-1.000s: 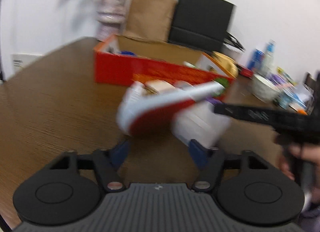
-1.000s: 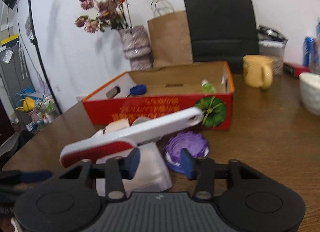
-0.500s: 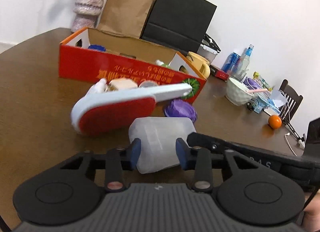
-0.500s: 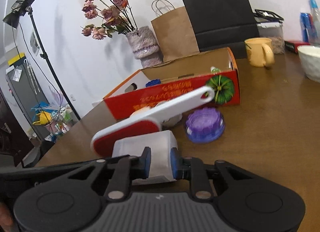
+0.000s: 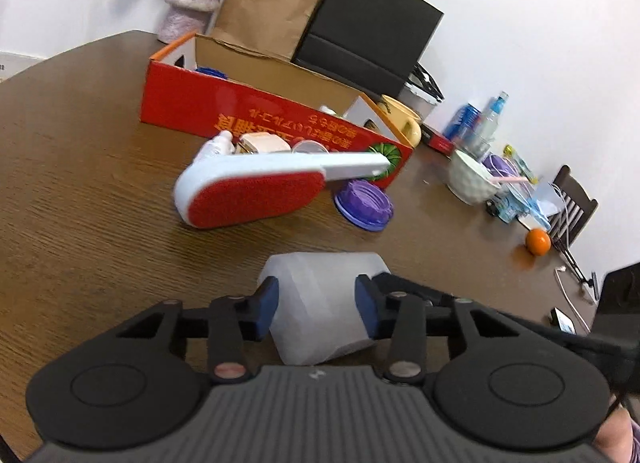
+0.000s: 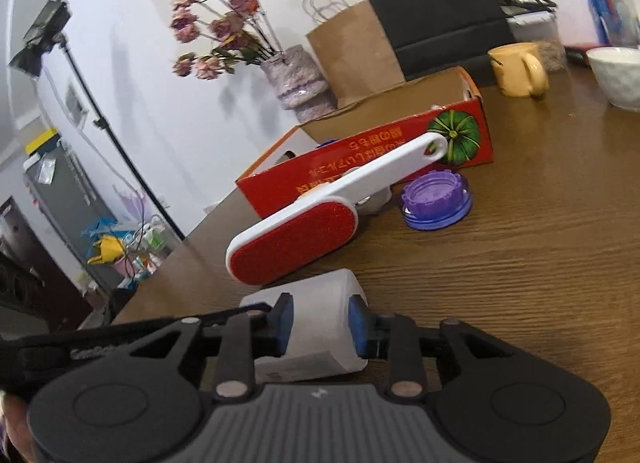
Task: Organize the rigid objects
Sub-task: 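Lift the white container into the box and open both tools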
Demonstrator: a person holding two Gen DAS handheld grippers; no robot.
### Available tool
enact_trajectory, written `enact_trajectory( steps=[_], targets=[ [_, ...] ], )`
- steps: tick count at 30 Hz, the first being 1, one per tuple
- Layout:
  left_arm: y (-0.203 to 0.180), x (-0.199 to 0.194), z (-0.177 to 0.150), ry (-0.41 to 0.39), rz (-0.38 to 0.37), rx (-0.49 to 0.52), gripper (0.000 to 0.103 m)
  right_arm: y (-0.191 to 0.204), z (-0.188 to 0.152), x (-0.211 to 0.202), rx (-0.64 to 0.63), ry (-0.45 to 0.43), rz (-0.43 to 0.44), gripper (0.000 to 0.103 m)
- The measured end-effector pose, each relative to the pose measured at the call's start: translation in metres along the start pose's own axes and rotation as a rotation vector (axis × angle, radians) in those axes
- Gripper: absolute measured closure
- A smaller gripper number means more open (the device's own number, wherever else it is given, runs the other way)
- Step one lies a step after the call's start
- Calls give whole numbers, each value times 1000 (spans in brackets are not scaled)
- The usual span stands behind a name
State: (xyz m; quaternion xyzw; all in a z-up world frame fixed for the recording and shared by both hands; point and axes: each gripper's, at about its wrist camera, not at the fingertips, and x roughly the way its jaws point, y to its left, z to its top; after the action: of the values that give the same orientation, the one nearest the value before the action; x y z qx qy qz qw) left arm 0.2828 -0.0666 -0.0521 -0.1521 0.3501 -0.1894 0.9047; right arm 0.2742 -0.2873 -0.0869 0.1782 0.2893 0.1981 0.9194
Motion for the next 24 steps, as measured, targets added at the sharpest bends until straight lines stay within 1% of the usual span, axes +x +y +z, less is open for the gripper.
enact_trajectory(
  steps=[1,3,6,9,10,14,18,20,23,24],
  targets=[
    [-1,-3,0,-19,7,2,72,2,0,-3,-6,-10,-10,78],
    [-4,-13,3,-72,-2,8,74,5,2,-12,-6,-39,6,79],
    [-14,-27,16,-150,-26,53,75,16,14,-26,-31,-101,12,79],
    [-23,-30,40,-211,-43,96,75,27,41,-31,-84,-165,2,79],
    [-26,-30,49,-229,-45,108,75,29,55,-30,-96,-183,8,79],
    [-35,-24,102,-309,-62,173,75,36,108,-22,-137,-254,12,79],
    [-32,0,160,-292,-75,169,75,28,169,7,-115,-264,26,79],
    [-26,16,188,-290,-70,165,75,23,198,31,-105,-238,33,79],
    [-5,55,228,-220,-73,106,76,13,234,77,-92,-191,16,79],
    [5,71,241,-190,-74,81,76,5,247,96,-58,-169,15,79]
  ],
)
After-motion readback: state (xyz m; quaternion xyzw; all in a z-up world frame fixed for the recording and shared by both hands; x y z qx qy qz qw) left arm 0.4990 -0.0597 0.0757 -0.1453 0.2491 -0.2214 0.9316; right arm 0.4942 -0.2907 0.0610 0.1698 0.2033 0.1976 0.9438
